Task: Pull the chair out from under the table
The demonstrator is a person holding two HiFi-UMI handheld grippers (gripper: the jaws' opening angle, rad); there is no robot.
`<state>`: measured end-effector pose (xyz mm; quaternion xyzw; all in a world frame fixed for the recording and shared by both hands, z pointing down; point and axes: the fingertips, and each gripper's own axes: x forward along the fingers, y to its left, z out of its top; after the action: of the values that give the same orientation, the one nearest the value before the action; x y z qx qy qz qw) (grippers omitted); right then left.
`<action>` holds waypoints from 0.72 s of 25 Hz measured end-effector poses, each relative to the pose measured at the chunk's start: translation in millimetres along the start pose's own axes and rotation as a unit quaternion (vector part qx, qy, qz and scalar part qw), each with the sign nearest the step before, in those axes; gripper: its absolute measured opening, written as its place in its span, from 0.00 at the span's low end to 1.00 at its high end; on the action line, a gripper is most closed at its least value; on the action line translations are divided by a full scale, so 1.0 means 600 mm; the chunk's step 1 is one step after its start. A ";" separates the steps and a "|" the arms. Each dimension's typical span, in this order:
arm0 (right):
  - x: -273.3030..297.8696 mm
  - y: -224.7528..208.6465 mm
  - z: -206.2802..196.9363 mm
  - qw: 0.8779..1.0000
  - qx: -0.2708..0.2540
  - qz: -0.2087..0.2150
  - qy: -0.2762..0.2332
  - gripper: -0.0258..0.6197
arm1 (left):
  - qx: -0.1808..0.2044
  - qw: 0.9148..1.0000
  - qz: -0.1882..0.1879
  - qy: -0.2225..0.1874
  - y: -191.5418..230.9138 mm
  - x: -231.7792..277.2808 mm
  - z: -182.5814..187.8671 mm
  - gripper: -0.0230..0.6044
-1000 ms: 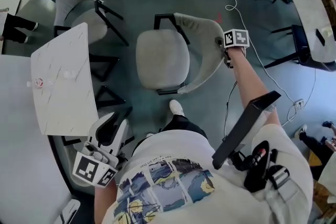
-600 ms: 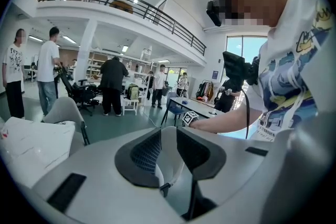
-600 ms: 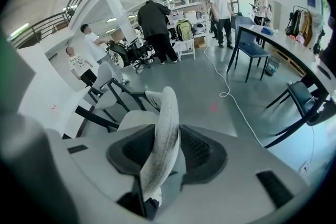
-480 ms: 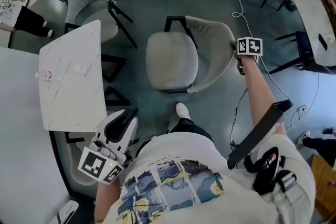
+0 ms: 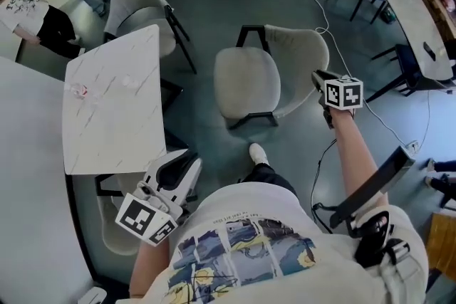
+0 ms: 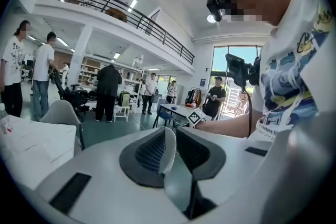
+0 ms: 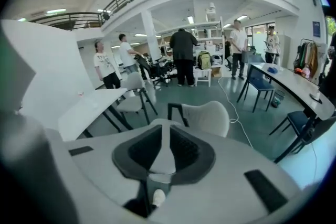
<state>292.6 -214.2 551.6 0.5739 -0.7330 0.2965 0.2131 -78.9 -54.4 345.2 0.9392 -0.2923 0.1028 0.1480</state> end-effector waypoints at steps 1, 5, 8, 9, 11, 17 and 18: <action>-0.017 0.052 -0.009 1.000 -0.011 0.019 -0.006 0.09 | 0.000 1.000 -0.004 -0.003 -0.001 -0.027 -0.008 0.15; -0.088 0.263 -0.056 0.994 -0.042 0.091 -0.032 0.06 | 0.009 1.000 -0.005 0.000 -0.003 -0.130 -0.055 0.05; -0.143 0.405 -0.108 0.989 -0.063 0.126 -0.042 0.06 | 0.012 1.000 -0.011 0.005 -0.013 -0.201 -0.093 0.05; -0.162 0.445 -0.125 0.988 -0.069 0.134 -0.044 0.06 | 0.011 1.000 -0.015 0.007 -0.019 -0.221 -0.105 0.05; -0.197 0.515 -0.153 0.985 -0.078 0.149 -0.048 0.06 | 0.008 1.000 -0.024 0.014 -0.031 -0.254 -0.128 0.05; -0.302 0.681 -0.207 0.970 -0.128 0.202 -0.051 0.06 | -0.001 0.998 -0.052 0.027 -0.091 -0.322 -0.172 0.05; -0.318 0.701 -0.209 0.966 -0.140 0.209 -0.054 0.06 | -0.001 0.998 -0.053 0.026 -0.100 -0.329 -0.175 0.05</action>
<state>-70.2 76.9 439.4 0.3873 -0.8815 0.1976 0.1843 -214.9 130.5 374.9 0.9503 -0.2381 0.1184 0.1619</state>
